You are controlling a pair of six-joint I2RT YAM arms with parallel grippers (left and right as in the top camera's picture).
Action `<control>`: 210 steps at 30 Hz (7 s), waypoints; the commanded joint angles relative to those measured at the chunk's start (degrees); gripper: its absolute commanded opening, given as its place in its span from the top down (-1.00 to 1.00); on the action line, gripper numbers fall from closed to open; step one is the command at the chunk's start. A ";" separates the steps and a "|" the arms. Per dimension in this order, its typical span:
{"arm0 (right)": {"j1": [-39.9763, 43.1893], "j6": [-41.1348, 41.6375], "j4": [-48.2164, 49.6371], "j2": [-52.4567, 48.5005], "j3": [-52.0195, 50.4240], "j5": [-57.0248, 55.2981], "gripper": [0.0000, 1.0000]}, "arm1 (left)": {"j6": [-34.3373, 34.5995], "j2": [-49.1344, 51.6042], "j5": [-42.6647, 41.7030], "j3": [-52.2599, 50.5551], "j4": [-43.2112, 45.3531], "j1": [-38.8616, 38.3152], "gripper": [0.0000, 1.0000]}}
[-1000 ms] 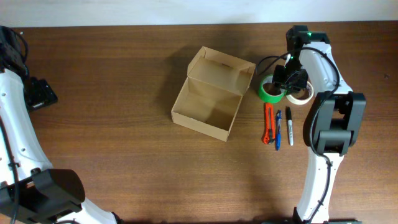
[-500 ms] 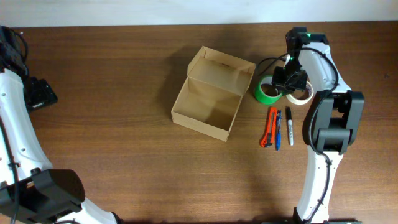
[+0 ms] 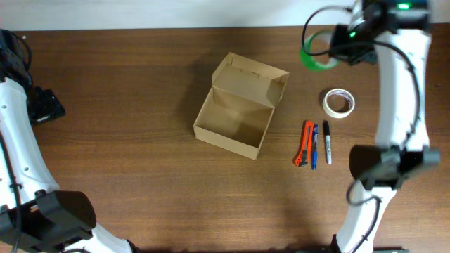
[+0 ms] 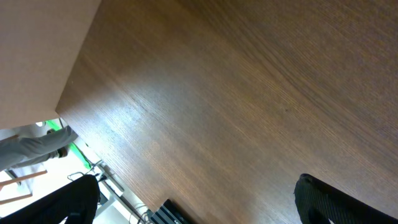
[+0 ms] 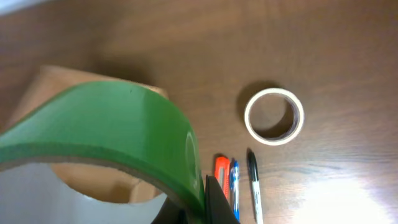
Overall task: Pack container
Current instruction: 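Carry the green tape roll into the box and lower it, then release the green tape and move the right gripper to the white tape, then grasp the white masking tape roll with the right gripper and lift, then place the white tape roll into the box onto the green tape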
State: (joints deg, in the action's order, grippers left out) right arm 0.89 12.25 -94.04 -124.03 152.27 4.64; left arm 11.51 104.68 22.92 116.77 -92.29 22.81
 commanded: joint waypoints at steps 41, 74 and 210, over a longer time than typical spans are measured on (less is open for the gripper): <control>-30.49 -6.05 22.29 1.70 -30.51 -5.14 0.93 | -0.70 0.63 -0.04 -0.17 0.11 0.28 -1.00; -30.60 -5.84 25.09 -13.03 -31.47 -3.58 0.92 | -0.70 0.63 -0.04 -0.17 0.13 0.28 -1.00; -14.86 -7.80 1.42 13.79 3.63 -0.83 0.92 | -0.70 0.63 -0.04 -0.17 0.13 0.28 -0.99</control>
State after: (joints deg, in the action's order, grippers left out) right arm -7.90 5.89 -89.32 -110.72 154.04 8.05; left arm 11.51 104.68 22.90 116.77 -92.25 22.85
